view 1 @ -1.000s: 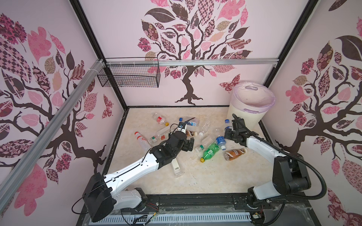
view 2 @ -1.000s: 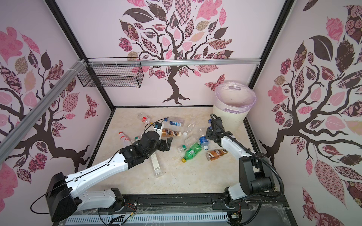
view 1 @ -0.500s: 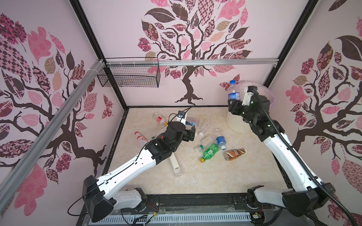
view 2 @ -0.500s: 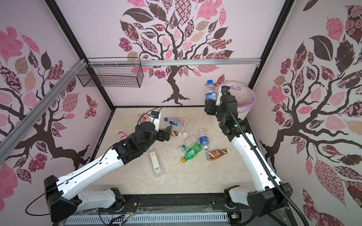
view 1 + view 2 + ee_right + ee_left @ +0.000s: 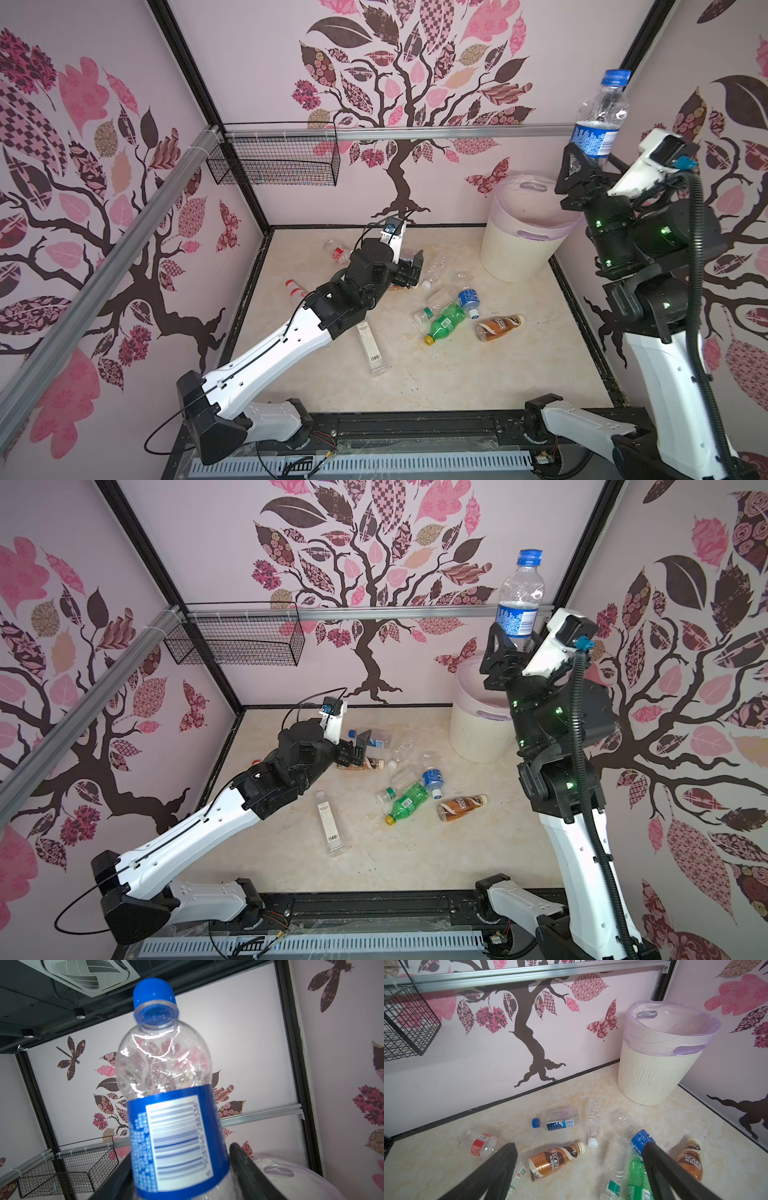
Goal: Throw the plastic bottles in the bin
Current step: Throw the plastic bottle into the trash bin.
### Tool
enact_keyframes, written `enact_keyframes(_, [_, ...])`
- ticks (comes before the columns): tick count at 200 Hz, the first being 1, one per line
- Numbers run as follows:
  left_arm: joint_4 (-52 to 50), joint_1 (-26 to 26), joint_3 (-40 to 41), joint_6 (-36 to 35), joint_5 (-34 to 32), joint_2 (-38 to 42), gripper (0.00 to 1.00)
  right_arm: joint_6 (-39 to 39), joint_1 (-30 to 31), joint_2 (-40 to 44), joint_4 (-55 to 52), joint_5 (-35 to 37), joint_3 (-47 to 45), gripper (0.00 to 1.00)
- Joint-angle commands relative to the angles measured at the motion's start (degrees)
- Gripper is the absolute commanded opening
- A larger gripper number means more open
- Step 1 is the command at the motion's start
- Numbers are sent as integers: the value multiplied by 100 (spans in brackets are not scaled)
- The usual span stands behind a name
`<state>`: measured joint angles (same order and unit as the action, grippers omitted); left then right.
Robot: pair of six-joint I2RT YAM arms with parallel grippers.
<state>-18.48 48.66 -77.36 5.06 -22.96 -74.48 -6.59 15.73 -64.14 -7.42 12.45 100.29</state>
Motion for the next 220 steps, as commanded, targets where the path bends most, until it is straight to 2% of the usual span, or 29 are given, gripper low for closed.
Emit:
enact_keyframes(1, [202,-6,-164,-137,87,14,98,301,9,-311,63,481,28,60])
enact_keyframes(31, [88,-1,-200,-153,142,-97,98,222,-234,-1039,-452,1324,83,64])
enact_keyframes(46, [-30,-3,-222,-148,160,-128,98,-675,-929,-1699,-1599,1073,585,70])
enact_keyframes(55, [-100,-6,-206,-131,162,-120,98,-979,-1191,-1962,-2013,947,722,78])
enact_keyframes(61, [-140,-6,-201,-99,178,-105,99,-966,-1218,-2096,-2214,1092,816,93])
enact_keyframes(66, [-174,-1,-185,-79,204,-93,98,-927,-1204,-2153,-2355,1178,893,99])
enact_keyframes(76, [-210,-6,-133,-40,238,-36,98,-927,-1157,-2046,-2347,1228,810,100])
enact_keyframes(96, [-178,-4,1,36,245,69,99,-886,-1154,-1483,-1674,1179,260,99])
enact_keyframes(131, [-308,-14,8,290,386,75,98,-751,-1151,-1630,-2187,1079,907,99])
enact_keyframes(181, [-1039,-59,-181,697,358,-66,98,-852,-1134,-1555,-2365,517,886,100])
enact_keyframes(199, [-1353,-224,-127,983,549,-51,98,-798,-887,-1556,-2431,377,674,100])
enact_keyframes(220, [-1625,-725,131,1597,1089,112,98,-609,-314,-1488,-2343,513,172,100])
